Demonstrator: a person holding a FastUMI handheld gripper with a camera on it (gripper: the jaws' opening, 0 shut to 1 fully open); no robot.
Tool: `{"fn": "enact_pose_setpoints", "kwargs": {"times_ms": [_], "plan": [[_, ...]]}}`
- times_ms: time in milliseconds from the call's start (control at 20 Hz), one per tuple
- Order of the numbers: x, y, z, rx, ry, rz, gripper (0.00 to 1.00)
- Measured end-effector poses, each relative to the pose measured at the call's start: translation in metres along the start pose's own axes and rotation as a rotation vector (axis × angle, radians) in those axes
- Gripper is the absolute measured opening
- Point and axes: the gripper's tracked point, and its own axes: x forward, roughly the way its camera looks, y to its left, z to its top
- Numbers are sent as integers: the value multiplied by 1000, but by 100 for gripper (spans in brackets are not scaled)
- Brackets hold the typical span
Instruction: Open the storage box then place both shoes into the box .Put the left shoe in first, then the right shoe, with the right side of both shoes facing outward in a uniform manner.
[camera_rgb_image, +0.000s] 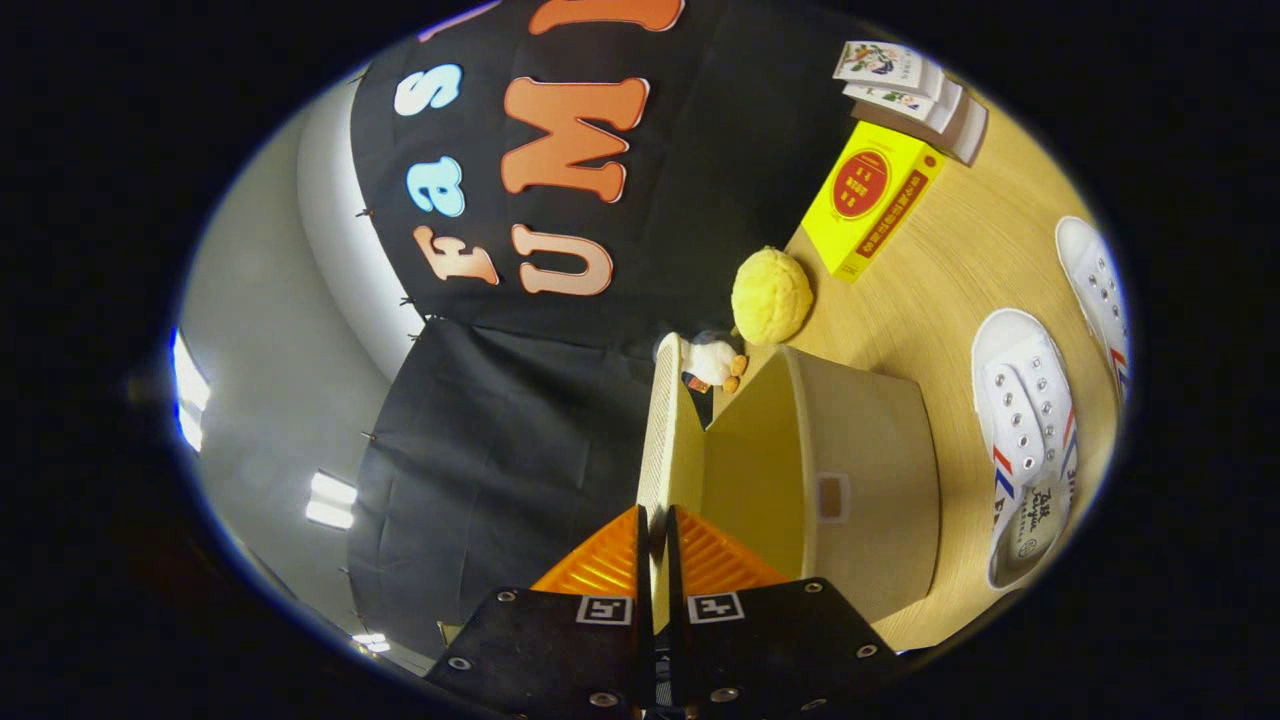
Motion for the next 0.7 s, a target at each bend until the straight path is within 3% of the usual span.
{"fn": "enact_pose_setpoints", "kwargs": {"times_ms": [450, 700], "plan": [[45, 68, -11, -166, -13, -50, 7], [85, 103, -33, -204, 21, -34, 9]]}}
